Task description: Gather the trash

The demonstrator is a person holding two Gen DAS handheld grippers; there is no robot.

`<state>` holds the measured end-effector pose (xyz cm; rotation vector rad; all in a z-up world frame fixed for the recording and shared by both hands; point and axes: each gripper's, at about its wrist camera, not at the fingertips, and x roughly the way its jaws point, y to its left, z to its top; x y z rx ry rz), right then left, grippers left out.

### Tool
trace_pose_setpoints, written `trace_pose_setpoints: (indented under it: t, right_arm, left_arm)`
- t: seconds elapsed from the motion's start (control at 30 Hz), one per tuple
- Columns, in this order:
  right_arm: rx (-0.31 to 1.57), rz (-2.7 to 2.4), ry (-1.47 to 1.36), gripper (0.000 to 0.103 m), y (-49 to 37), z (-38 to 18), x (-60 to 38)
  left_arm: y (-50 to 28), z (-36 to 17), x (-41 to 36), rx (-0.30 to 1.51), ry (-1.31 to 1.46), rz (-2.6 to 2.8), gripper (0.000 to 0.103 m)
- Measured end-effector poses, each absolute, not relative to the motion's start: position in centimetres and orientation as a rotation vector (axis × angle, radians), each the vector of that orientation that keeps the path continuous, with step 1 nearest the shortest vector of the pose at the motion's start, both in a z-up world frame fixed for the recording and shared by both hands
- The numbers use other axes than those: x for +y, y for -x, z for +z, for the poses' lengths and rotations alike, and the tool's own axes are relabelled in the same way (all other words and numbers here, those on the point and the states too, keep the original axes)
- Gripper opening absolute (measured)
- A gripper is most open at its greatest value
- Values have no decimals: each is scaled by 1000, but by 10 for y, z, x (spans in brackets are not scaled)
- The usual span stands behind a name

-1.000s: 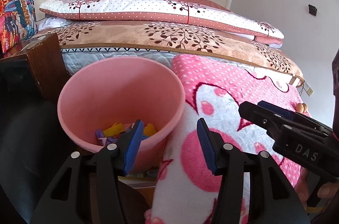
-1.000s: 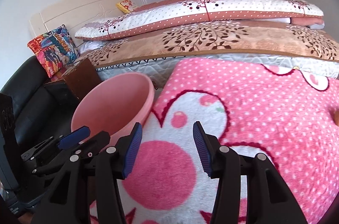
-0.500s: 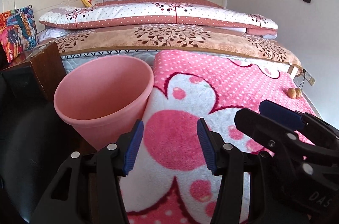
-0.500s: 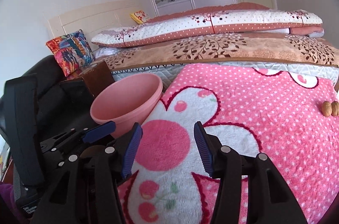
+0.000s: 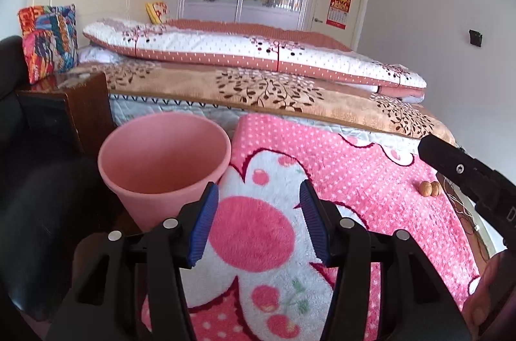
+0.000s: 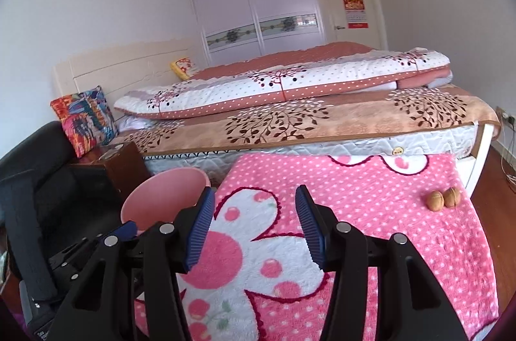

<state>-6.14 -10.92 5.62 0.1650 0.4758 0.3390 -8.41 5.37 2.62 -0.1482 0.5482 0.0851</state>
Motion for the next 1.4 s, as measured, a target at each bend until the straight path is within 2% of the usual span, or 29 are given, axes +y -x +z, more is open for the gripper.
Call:
trace_pose_setpoints:
  t: [0.47,0.6,0.7,0.83,1.4]
  right_arm:
    - [574,401,-173,52,114,22,-86]
    - [547,382,-152,60,122,24,-81]
    - [535,338,-111,61,128,26,-75]
    - [523,315,-116,67,130,26,-77]
    - [543,262,-125,67,110,16,-78]
  left_arm:
    - [129,30,56,517,90,69,53]
    - [135,31,62,498,109,88,53]
    - [133,27,67,519,128,83,53]
    - [131,26,69,513,137,65,53]
    - [119,9,69,542,113,47,53]
